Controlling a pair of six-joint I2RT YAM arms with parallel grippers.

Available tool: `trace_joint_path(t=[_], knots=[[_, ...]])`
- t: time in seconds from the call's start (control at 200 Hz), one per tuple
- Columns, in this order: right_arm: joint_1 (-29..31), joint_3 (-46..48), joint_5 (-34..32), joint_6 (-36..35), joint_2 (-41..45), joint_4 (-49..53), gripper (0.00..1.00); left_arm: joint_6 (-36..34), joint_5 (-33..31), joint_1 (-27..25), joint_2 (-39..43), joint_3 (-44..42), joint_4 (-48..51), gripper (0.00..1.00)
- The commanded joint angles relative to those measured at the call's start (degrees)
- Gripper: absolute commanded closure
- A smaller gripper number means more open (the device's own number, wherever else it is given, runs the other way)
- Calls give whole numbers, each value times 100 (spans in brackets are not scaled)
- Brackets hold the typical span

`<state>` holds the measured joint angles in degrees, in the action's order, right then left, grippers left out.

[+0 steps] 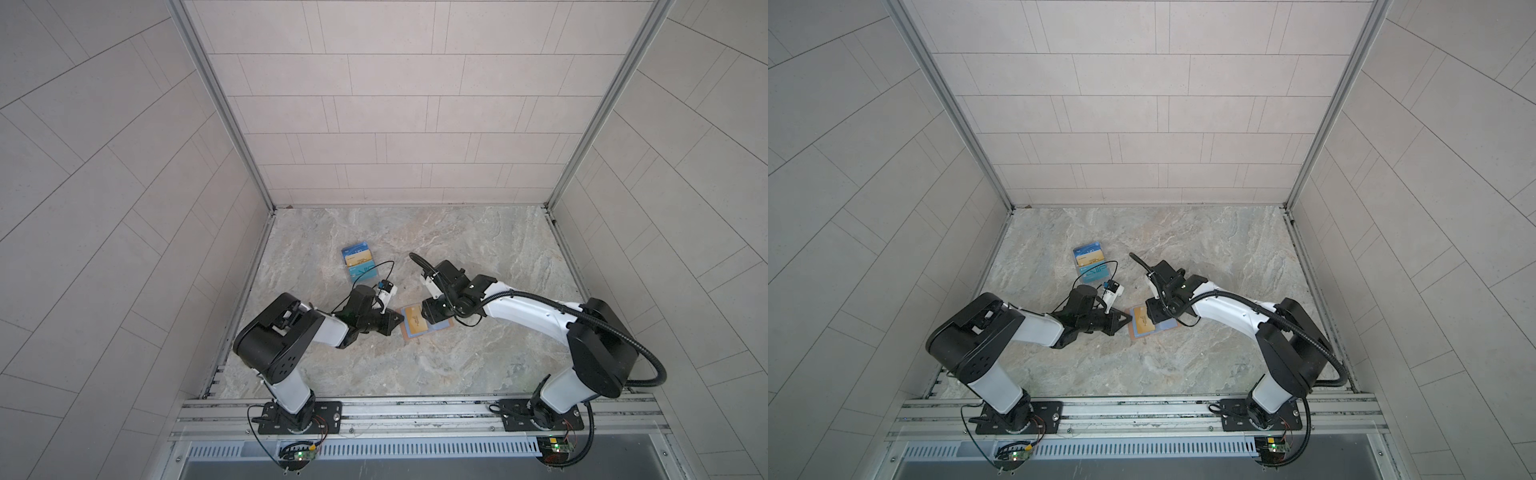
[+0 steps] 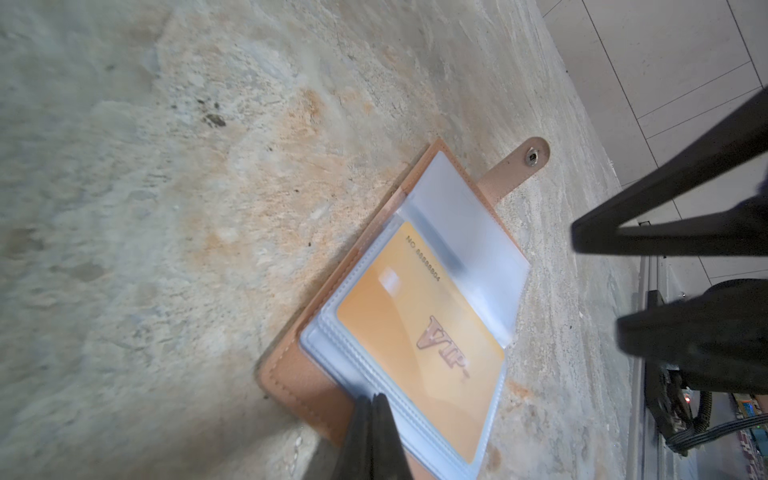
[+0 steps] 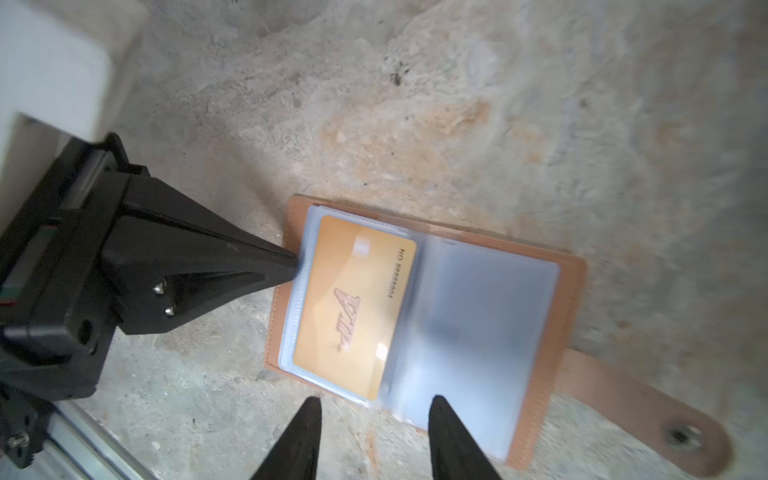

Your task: Take the credit cards out of the card holder

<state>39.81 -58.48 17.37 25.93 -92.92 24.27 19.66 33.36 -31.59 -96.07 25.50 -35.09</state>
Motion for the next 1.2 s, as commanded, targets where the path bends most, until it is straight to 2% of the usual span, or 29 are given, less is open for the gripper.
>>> trace_joint_path(t=[0.0,0.215,0.466,0.856,1.192], knots=[[-236,116,919,156,-337,-473,54,-66,-119,-14,18,-46,534,100],[-429,262,1599,278,-709,-982,59,-103,-69,-14,-6,38,580,100],[-582,382,2065,480,-962,-1322,65,-156,-49,-13,-66,105,626,100],[-1042,974,3600,1158,-951,-2758,68,-344,-65,-13,-82,203,927,100],[-1194,1082,4184,1283,-933,-3147,71,-428,-102,-14,-111,278,1110,100]])
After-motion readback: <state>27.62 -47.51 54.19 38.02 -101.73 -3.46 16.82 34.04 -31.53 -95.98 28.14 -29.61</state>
